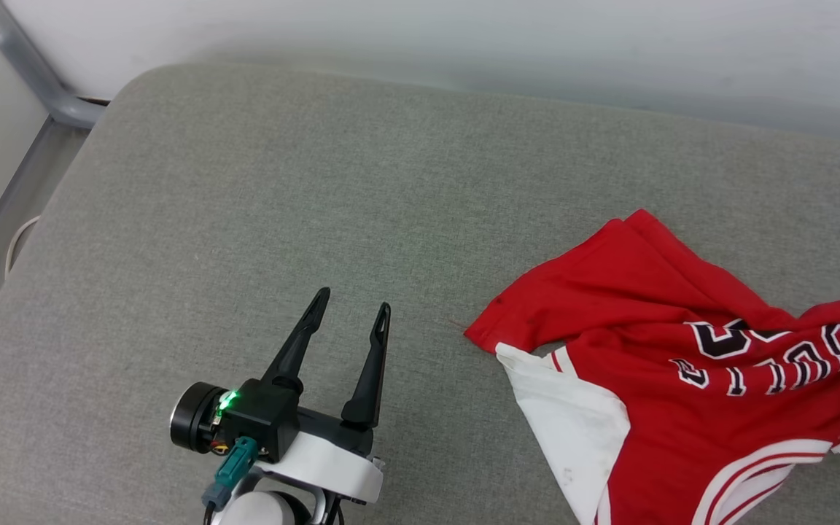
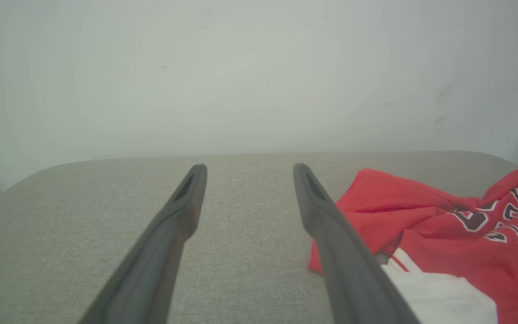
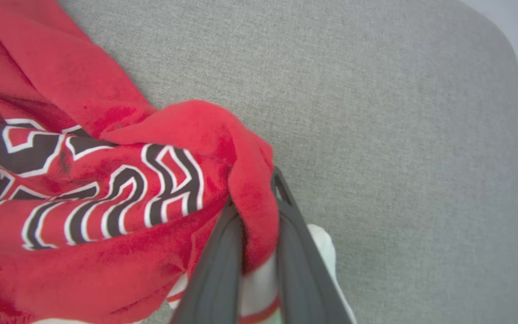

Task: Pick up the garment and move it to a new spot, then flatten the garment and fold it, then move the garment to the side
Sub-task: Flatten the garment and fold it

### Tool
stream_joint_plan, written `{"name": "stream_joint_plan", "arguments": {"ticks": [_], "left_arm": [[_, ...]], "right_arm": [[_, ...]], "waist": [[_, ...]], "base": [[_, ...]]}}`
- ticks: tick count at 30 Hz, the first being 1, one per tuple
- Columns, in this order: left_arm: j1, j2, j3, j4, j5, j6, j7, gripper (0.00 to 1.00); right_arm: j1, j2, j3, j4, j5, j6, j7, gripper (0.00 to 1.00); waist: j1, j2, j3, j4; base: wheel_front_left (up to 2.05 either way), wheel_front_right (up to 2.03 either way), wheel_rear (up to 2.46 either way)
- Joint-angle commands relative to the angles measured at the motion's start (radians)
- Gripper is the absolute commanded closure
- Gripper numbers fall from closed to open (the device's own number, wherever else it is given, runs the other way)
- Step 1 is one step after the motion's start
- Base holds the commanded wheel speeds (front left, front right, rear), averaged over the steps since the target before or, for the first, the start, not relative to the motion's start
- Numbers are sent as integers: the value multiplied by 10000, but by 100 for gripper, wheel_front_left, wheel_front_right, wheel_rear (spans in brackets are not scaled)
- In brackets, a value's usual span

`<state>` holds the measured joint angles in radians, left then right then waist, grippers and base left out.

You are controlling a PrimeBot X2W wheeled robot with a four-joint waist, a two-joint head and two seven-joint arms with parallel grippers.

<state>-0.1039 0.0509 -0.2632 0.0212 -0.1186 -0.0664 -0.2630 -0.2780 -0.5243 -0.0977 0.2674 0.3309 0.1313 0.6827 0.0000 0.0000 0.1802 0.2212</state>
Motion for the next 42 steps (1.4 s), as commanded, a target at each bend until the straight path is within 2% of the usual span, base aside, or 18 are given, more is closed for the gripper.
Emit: {"name": "stream_joint_plan", "arguments": {"ticks": [1,4,10,11,17,23,28,34,38,42], "left_arm": [[-119,-6,18,4,-20,21,-25,0],[-184,-6,1,44,-31,1,-25,0],[-183,-8,14,-29,-90,77,-24,0],[-183,-8,14,-29,-90,77,-24,0],[21,-7,69,-32,-295,68,-24,0],[180,-8,0,76,-522,84,-25,0],[478,-7,-21,534,-852,102,-25,0],[546,-5,-181,1224,-943,-12,-25,0],[194,8,-620,1929,-712,-119,26,0],[-545,16,-1229,2066,-456,-237,1190,0]], "right_arm": [[-306,-25,160,476,-184,-12,-531,0],[-695,-245,726,1447,-683,-12,-1719,0],[-1338,56,996,2475,-689,-12,-4180,0],[-1338,56,996,2475,-689,-12,-4180,0],[-1137,544,998,2083,-390,-12,-6708,0],[19,1468,600,650,-289,-11,-8362,0],[1518,2575,13,-710,-763,-11,-9054,0],[2652,3792,-471,-1720,-1069,-9,-9209,0],[2767,4021,-694,-1906,-1201,-9,-9123,0],[2761,4022,-979,-1895,-1276,-9,-8977,0]], "waist": [[0,0,131,115],[0,0,162,160],[0,0,-57,-37],[0,0,-57,-37],[0,0,-523,-563],[0,0,-918,-1070],[0,0,-1092,-1371],[0,0,-1121,-1609],[0,0,-1013,-1739],[0,0,-881,-1811]], "base": [[0,0,0],[0,0,0],[0,0,0],[0,0,0],[0,0,0],[0,0,0],[0,0,0],[0,0,0],[0,0,0],[0,0,0]]}}
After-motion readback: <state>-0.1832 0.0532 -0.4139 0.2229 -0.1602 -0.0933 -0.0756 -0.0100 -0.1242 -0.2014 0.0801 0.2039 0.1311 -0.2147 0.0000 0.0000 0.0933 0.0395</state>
